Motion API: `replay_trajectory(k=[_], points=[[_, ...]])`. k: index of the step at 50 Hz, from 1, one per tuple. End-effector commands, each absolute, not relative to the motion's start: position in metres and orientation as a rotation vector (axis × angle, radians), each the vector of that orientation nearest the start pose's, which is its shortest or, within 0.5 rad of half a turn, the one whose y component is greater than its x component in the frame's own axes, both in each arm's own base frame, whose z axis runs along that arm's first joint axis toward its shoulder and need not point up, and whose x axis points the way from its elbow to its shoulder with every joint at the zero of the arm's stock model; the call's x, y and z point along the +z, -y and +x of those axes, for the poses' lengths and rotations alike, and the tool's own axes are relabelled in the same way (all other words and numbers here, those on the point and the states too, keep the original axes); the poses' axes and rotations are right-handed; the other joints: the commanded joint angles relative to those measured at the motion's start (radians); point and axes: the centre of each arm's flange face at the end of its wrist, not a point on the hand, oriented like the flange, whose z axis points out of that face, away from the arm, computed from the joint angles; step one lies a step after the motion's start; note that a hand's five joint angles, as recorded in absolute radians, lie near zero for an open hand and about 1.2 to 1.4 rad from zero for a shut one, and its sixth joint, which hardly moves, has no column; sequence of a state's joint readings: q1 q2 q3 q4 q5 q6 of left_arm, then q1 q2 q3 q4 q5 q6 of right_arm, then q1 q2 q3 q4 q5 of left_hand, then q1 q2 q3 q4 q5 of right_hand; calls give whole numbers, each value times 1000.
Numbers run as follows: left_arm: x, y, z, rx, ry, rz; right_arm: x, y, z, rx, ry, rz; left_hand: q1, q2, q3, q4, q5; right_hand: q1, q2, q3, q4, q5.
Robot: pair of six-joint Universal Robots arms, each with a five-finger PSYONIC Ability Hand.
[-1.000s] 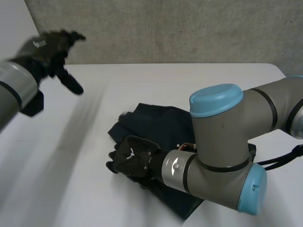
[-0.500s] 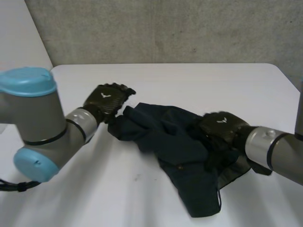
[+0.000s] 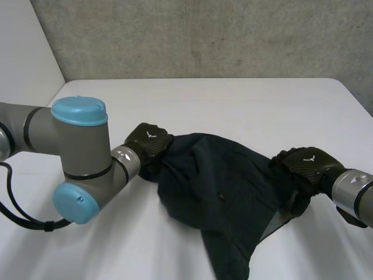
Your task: Fold the shorts.
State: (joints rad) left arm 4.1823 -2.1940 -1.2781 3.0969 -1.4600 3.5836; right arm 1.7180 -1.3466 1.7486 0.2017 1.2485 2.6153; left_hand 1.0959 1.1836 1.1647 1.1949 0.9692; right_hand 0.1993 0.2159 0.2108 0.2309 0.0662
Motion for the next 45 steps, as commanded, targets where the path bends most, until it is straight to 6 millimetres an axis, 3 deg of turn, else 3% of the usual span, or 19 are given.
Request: replay_trajectory(k=[1,12,21,24,25,27,30,41,45], points=[[187,253,-306,-1817,-2354,1308,176,262,195,-1448,-2495,-1116,300,213,232,201,252,-25,-41,-36,-56,-66],[207,203,-270,-1792,-2369,1293,156,276,201,-1415,-2495,-1110,300,213,232,201,252,-25,-41,-36,-56,-66],[207,185,-260,-1768,-2381,1295,162,270,225,-1481,-2391,-1120,300,213,232,201,252,15,-2,4,-17,-26],[209,184,-260,-1781,-2380,1284,167,268,229,-1480,-2381,-1074,64,-24,-5,-35,16,-25,-41,-36,-56,-66],[215,185,-259,-1807,-2367,1269,168,268,230,-1477,-2383,-1048,-265,-353,-334,-364,-313,-25,-41,-36,-56,-66],[222,188,-258,-1847,-2343,1249,169,268,231,-1471,-2379,-1020,-543,-631,-612,-642,-591,-23,-40,-35,-55,-65],[227,192,-257,-1872,-2328,1230,174,270,233,-1474,-2371,-990,-545,-632,-614,-644,-593,-23,-40,-35,-55,-65],[272,237,-255,-2099,-2302,1028,192,279,238,-1417,-2380,-812,-592,-679,-660,-691,-640,-17,-34,-29,-49,-59],[260,261,-261,-2073,-2421,1017,189,284,245,-1392,-2369,-749,-694,-782,-763,-793,-742,-14,-31,-26,-46,-56]])
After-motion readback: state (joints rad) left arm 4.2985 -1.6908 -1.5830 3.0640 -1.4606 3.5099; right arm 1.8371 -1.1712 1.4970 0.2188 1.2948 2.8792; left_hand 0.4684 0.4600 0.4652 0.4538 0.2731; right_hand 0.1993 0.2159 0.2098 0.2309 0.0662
